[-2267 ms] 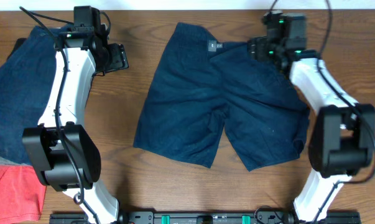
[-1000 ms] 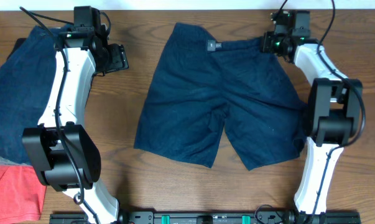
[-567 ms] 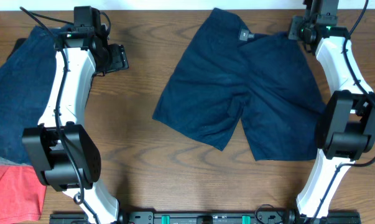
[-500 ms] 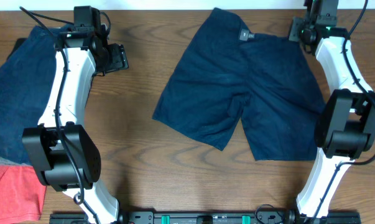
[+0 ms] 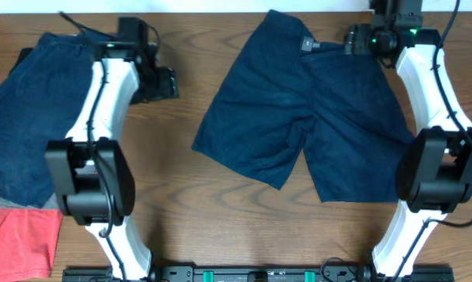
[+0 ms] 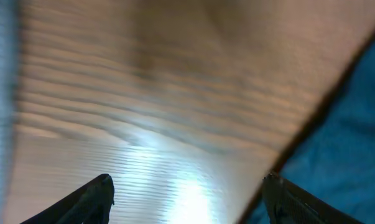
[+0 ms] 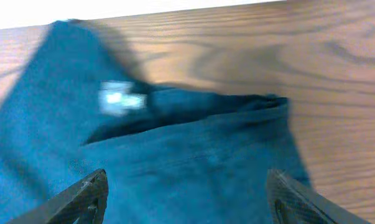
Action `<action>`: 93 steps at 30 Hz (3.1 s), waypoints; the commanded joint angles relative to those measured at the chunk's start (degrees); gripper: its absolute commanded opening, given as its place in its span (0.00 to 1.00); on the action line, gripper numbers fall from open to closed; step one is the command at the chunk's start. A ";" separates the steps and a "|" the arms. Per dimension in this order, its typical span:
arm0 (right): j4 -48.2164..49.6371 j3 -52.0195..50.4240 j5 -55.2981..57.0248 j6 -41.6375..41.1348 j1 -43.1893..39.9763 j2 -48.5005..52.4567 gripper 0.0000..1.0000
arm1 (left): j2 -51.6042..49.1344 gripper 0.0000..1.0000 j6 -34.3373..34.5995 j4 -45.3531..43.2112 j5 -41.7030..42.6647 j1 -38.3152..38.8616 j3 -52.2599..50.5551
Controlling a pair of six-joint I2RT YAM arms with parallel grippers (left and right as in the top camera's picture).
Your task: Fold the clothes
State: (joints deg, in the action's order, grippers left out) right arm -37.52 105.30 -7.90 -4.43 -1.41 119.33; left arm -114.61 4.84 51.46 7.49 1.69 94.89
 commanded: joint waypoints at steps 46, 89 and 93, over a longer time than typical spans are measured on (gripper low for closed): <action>-5.35 0.39 -2.21 1.29 8.26 -1.14 0.71 | -2.60 0.06 -2.56 6.69 4.68 4.52 -17.79; -1.09 0.39 7.91 0.24 12.35 14.71 0.59 | 5.88 0.71 4.63 -8.52 2.75 6.99 -17.97; 0.00 0.39 8.17 0.22 12.35 15.61 0.46 | 3.17 0.70 4.66 -10.34 2.34 8.46 -17.97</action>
State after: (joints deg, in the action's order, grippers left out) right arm -37.89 105.32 -0.56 -4.73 10.74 134.06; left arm -109.25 10.46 41.47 9.76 9.67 78.08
